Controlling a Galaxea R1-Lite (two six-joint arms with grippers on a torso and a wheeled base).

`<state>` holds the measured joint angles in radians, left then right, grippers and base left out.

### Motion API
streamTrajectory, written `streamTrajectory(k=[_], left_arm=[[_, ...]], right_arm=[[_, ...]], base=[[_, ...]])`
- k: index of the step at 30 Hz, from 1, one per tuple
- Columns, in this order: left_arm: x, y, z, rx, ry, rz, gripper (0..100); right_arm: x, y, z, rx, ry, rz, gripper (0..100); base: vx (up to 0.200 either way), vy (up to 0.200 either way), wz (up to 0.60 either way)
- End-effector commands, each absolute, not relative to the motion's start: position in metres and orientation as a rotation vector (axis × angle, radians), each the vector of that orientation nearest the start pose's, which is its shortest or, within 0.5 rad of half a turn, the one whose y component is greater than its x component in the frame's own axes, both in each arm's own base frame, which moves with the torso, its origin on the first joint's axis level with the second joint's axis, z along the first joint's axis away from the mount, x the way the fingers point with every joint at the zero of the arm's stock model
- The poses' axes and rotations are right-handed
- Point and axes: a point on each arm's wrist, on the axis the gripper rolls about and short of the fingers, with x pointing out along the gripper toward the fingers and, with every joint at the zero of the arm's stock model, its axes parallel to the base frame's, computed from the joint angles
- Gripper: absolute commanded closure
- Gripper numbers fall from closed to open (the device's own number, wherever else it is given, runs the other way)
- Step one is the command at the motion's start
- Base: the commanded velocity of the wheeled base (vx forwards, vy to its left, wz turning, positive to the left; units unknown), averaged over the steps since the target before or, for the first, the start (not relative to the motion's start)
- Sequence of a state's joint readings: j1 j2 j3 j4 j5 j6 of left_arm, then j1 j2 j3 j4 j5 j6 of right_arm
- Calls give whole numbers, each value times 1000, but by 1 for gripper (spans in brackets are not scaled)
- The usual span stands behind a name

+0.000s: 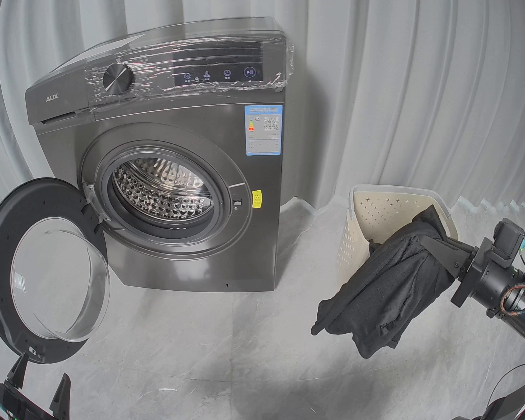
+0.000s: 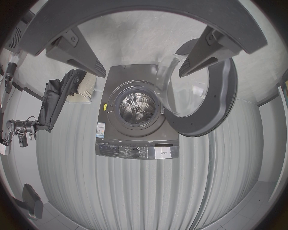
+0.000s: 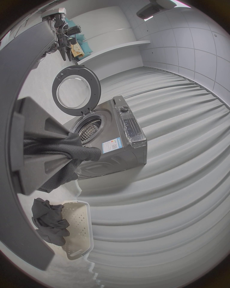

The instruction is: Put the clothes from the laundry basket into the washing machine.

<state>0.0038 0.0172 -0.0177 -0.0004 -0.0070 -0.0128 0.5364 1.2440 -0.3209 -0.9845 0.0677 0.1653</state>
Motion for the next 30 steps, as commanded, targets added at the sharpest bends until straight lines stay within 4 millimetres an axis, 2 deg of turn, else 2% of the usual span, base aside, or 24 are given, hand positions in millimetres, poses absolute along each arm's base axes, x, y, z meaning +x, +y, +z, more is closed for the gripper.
streamTrajectory(k=[1,6,15,24,30], left_arm=[[-23,0,76,-14,-2,-2,0],[-23,0,76,-14,-2,-3,0],[-23,0,76,-14,-2,-2,0],[-23,0,76,-14,0,-5,0],[-23,0,76,-14,0,-5,0]], right_arm=[[147,89,196,175,-9,609,100],[147,89,196,174,-7,609,100],[147,90,195,173,-1,609,100],[148,89,193,172,8,605,100],[148,90,192,172,10,605,100]], base=[[0,0,0],[0,0,0],[-200,0,0],[0,0,0],[0,200,0]])
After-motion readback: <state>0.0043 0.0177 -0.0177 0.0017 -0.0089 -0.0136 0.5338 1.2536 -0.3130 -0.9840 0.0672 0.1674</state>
